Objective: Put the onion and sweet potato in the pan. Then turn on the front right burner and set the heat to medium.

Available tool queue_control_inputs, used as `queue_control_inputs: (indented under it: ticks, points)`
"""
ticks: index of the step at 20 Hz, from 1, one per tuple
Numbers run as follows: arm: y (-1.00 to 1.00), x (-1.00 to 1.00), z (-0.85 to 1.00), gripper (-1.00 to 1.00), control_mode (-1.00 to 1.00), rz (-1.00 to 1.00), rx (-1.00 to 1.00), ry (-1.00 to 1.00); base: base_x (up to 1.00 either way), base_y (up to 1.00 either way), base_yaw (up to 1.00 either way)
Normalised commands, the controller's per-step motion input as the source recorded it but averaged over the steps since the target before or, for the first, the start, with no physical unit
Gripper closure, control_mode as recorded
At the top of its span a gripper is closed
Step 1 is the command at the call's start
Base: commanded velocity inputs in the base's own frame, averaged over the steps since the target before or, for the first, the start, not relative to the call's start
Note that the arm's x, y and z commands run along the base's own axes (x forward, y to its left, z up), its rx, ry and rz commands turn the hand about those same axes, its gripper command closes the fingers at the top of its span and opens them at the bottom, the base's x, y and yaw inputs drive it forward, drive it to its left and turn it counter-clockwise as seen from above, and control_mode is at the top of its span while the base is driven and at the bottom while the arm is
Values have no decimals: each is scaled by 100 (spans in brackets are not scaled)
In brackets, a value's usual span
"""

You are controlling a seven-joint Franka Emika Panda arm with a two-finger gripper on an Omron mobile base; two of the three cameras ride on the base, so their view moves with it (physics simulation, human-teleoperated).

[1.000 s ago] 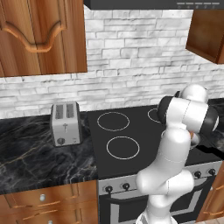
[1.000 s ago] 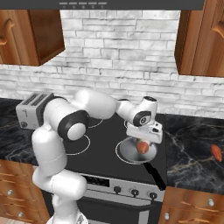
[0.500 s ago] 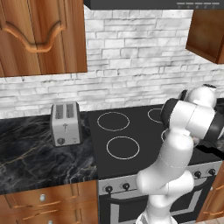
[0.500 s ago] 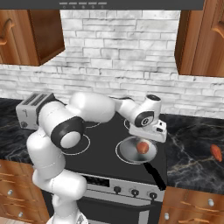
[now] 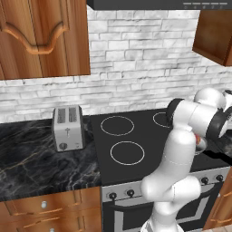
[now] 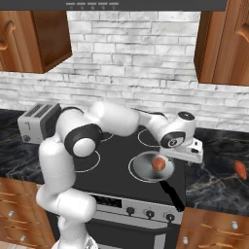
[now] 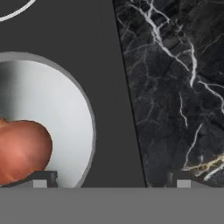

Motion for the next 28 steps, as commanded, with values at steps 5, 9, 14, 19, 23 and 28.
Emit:
queue_control_inputs:
  ticks: [5, 9, 14, 19, 23, 28]
  points:
    - [-60, -15, 23, -100, -100, 0, 0, -6, 0, 0, 0]
    - [-24, -57, 27, -100, -100, 1, 0, -10, 0, 0, 0]
    - [-37, -39, 4, -100, -100, 2, 0, -11, 0, 0, 0]
    - [-58, 0, 0, -100, -100, 2, 0, -10, 0, 0, 0]
    - [-24, 2, 1, -100, -100, 3, 0, -1, 0, 0, 0]
    - [-34, 39, 10, -100, -100, 0, 0, 1, 0, 0, 0]
